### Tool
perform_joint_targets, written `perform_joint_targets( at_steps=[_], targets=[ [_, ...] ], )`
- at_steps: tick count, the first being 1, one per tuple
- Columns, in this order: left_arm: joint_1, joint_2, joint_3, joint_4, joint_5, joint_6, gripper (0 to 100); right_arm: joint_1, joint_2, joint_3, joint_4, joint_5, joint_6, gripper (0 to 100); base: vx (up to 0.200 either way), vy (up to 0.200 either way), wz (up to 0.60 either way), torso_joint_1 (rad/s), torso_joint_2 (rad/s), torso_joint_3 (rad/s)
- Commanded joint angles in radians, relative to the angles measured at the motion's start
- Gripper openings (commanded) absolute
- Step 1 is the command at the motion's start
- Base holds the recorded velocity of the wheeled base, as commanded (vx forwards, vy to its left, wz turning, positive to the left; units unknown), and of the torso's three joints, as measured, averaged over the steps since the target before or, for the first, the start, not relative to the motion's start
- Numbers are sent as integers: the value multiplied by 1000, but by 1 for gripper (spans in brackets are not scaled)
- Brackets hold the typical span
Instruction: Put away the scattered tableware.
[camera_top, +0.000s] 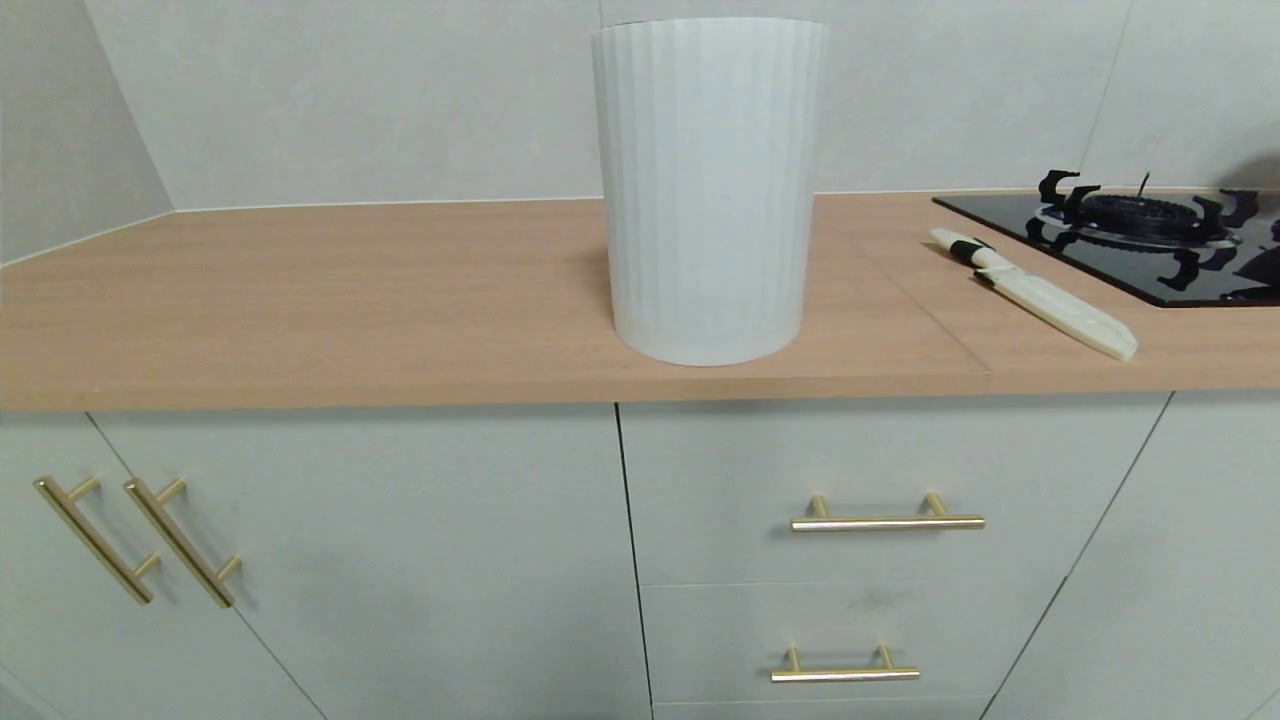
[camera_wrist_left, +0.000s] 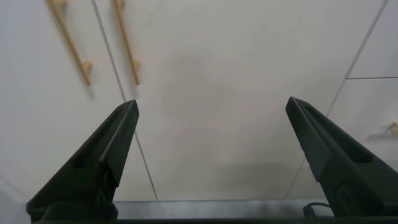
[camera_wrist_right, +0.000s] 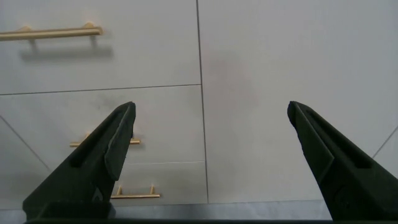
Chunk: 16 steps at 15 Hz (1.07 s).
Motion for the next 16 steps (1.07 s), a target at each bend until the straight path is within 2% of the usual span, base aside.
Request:
perform_joint_targets(
  at_steps=[1, 9, 13, 16],
  targets=[
    [0, 2, 0, 0, 0, 0, 100, 0, 2, 0, 0, 0, 0, 100, 0, 0, 0, 0, 0, 0],
    [0, 2, 0, 0, 0, 0, 100, 0, 2, 0, 0, 0, 0, 100, 0, 0, 0, 0, 0, 0],
    [0, 2, 0, 0, 0, 0, 100, 0, 2, 0, 0, 0, 0, 100, 0, 0, 0, 71, -233, -257],
    [0, 2, 0, 0, 0, 0, 100, 0, 2, 0, 0, 0, -2, 100, 0, 0, 0, 121, -515, -313]
  ],
)
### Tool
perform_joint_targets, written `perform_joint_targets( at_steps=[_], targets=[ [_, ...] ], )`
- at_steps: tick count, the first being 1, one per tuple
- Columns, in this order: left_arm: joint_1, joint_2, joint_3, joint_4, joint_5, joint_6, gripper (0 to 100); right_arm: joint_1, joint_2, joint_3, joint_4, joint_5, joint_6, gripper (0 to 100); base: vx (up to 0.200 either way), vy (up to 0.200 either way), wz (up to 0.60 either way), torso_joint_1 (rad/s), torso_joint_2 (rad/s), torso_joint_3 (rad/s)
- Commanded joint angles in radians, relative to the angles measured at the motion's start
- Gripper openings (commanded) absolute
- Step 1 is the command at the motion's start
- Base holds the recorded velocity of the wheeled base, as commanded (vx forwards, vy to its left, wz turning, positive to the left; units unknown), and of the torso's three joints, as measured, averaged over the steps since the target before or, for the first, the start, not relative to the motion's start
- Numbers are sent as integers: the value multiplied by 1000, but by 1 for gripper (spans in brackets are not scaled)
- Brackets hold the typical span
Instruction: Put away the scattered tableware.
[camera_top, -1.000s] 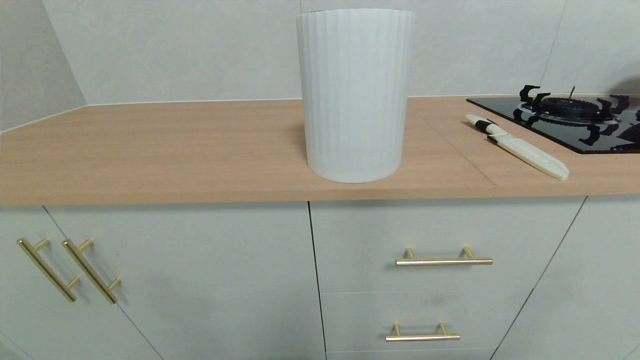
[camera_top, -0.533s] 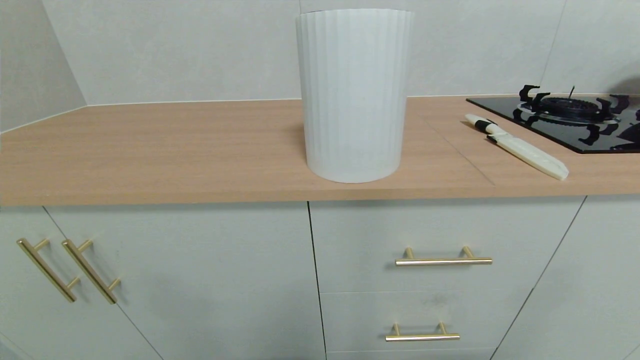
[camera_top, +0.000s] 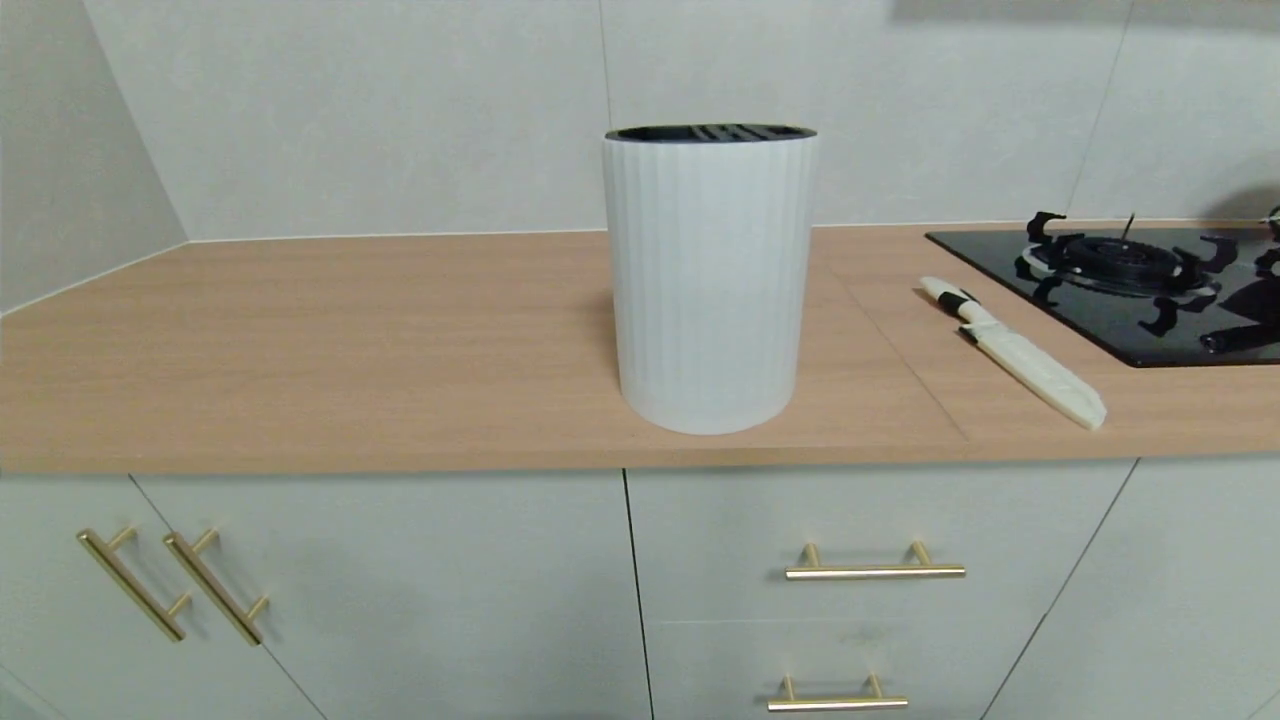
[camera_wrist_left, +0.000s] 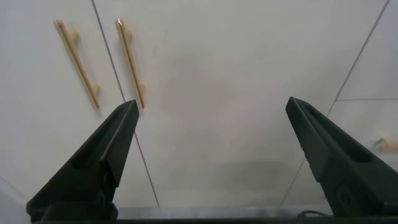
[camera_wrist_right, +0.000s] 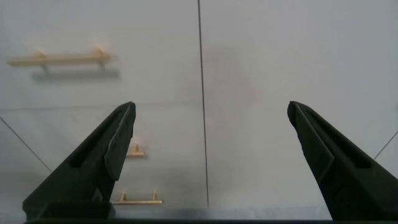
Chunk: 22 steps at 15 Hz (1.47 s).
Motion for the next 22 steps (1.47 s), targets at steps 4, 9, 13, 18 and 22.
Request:
perform_joint_targets(
  at_steps=[4, 9, 13, 18, 22],
  targets=[
    [0, 2, 1, 1, 0, 0, 100, 0, 2, 0, 0, 0, 1, 100, 0, 0, 0, 162, -475, -305],
    [0, 2, 1, 1, 0, 0, 100, 0, 2, 0, 0, 0, -1, 100, 0, 0, 0, 182, -477, -292],
    [0, 2, 1, 1, 0, 0, 100, 0, 2, 0, 0, 0, -1, 100, 0, 0, 0, 210, -497, -287],
    [0, 2, 1, 1, 0, 0, 100, 0, 2, 0, 0, 0, -1, 100, 0, 0, 0, 228, -517, -288],
    [0, 2, 1, 1, 0, 0, 100, 0, 2, 0, 0, 0, 1, 100, 0, 0, 0, 257, -554, -308]
  ],
)
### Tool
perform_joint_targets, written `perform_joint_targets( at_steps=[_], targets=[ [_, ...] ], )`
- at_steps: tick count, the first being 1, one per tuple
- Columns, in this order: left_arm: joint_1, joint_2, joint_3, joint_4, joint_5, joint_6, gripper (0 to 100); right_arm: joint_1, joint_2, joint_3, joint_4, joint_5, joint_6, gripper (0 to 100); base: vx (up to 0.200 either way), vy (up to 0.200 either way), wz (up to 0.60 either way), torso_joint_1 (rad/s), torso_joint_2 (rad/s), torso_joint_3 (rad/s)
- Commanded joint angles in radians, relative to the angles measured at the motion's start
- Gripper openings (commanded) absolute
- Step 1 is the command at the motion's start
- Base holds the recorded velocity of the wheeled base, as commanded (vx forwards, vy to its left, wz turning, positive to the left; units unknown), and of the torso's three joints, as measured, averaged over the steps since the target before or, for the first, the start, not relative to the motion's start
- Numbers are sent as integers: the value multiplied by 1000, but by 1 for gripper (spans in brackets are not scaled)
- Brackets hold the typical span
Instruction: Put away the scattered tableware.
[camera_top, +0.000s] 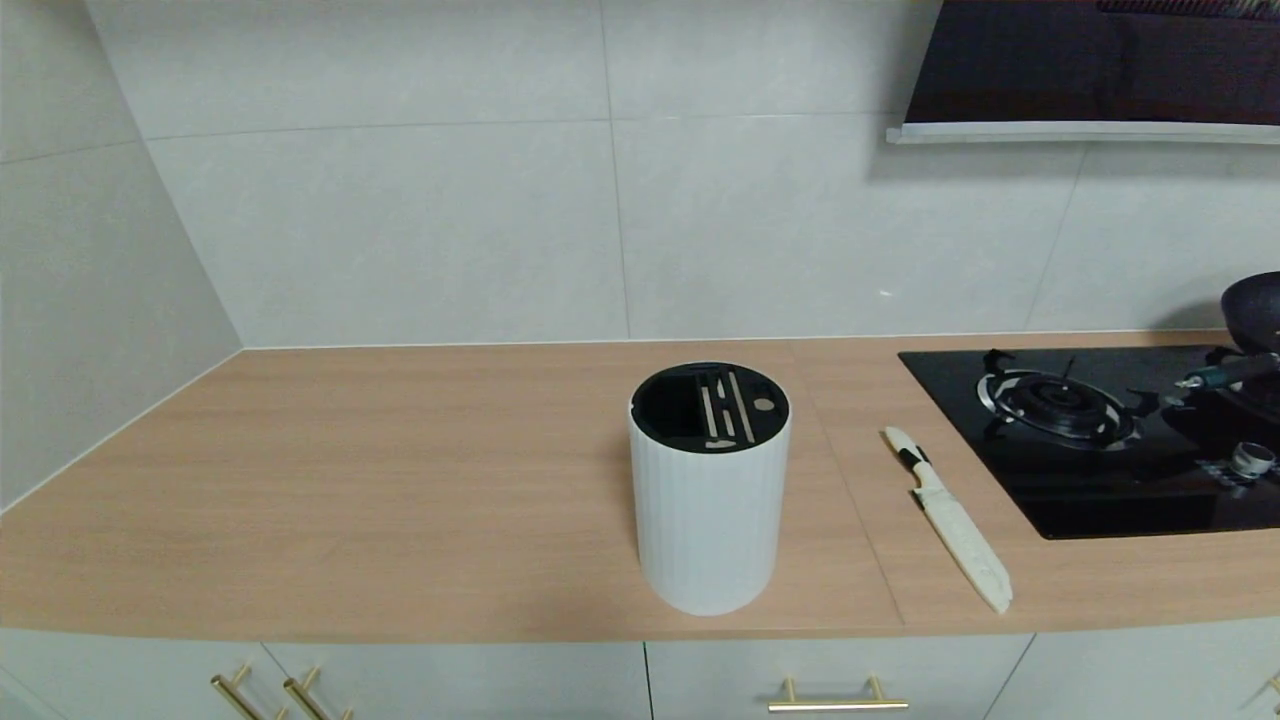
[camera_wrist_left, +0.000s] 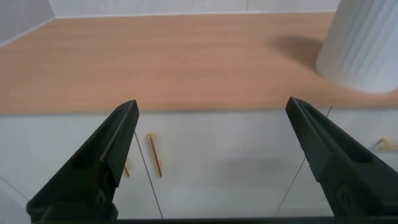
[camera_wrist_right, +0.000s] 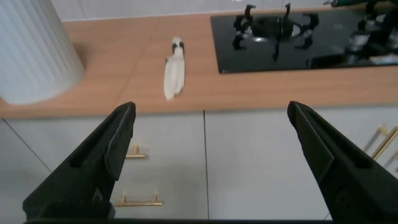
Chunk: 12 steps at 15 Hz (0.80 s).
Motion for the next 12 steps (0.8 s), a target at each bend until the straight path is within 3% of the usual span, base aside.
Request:
perform_joint_targets(
  at_steps=[1, 7, 12],
  targets=[
    [0, 2, 0, 0, 0, 0, 100, 0, 0, 0, 0, 0, -1, 100, 0, 0, 0, 281, -569, -334],
    [0, 2, 0, 0, 0, 0, 100, 0, 2, 0, 0, 0, -1, 100, 0, 0, 0, 255, -543, -292],
    [0, 2, 0, 0, 0, 0, 100, 0, 0, 0, 0, 0, 1, 100, 0, 0, 0, 119, -247, -126]
  ],
)
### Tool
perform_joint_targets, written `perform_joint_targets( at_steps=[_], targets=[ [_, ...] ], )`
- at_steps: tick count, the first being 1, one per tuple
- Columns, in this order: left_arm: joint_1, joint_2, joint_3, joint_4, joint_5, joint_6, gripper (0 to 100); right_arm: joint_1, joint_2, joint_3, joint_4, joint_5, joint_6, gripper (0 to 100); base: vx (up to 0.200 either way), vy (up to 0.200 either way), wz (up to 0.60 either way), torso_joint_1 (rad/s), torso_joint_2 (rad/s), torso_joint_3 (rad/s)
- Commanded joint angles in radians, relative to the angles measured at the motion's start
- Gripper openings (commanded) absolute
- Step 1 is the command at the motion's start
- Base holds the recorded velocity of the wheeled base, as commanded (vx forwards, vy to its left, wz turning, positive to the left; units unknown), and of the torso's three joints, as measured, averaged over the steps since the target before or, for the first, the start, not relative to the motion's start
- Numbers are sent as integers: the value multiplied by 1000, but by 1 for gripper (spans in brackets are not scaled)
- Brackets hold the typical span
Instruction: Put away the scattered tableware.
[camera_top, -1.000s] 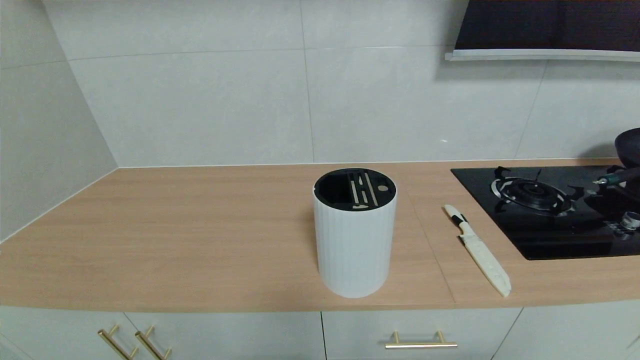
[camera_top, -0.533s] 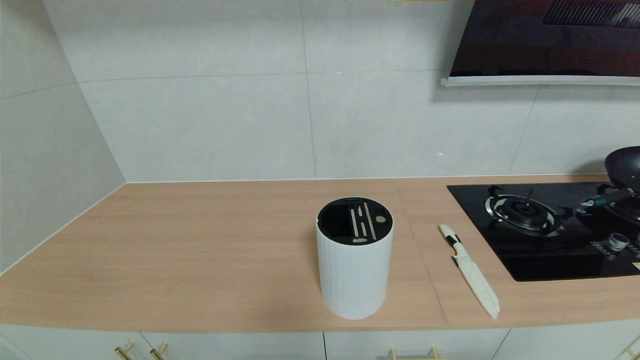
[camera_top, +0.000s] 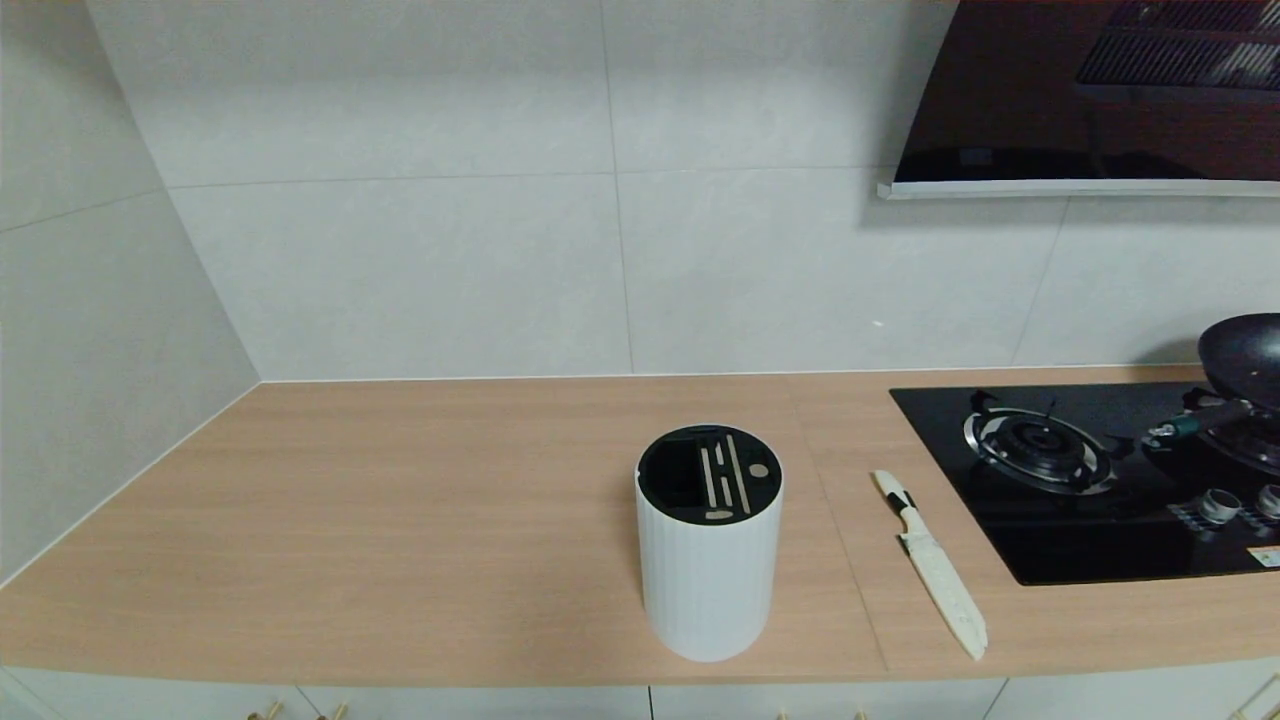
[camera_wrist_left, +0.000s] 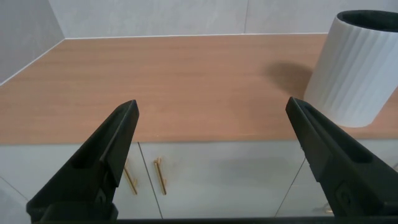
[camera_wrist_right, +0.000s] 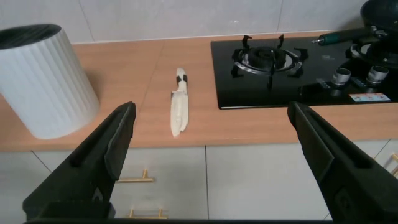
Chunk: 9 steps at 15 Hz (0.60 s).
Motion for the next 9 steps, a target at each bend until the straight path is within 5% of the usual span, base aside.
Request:
perform_joint_targets(
  at_steps=[1, 9],
  targets=[
    [0, 2, 0, 0, 0, 0, 100, 0, 0, 0, 0, 0, 1, 100, 0, 0, 0, 0, 0, 0],
    [0, 2, 0, 0, 2, 2, 100, 0, 0, 0, 0, 3, -30, 100, 0, 0, 0, 0, 0, 0]
  ],
)
